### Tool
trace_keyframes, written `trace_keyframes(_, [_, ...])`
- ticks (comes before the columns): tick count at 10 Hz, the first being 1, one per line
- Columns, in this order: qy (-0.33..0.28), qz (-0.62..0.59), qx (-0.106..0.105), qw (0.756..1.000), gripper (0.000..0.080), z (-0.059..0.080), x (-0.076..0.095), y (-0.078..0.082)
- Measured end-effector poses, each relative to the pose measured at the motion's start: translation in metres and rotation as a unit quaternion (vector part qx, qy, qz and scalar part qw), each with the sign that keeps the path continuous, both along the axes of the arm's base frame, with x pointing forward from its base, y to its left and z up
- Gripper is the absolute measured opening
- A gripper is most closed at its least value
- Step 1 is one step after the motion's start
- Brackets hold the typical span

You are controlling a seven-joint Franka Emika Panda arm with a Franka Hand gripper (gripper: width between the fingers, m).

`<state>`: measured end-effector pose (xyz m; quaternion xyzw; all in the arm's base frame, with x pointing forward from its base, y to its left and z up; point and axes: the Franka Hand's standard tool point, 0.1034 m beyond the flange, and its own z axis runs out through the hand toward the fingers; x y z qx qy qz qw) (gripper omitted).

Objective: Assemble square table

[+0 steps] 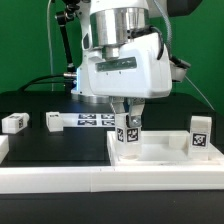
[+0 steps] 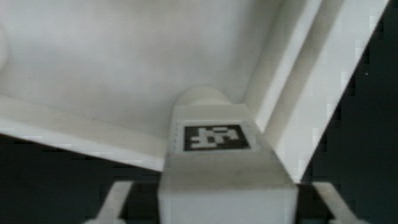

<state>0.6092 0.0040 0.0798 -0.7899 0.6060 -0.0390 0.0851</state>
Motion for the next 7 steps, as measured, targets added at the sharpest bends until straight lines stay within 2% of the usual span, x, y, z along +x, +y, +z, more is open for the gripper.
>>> trace_keyframes(7, [0.012,-0.170,0.041,0.985,0.0291,-0.0005,0.0001,0.0018])
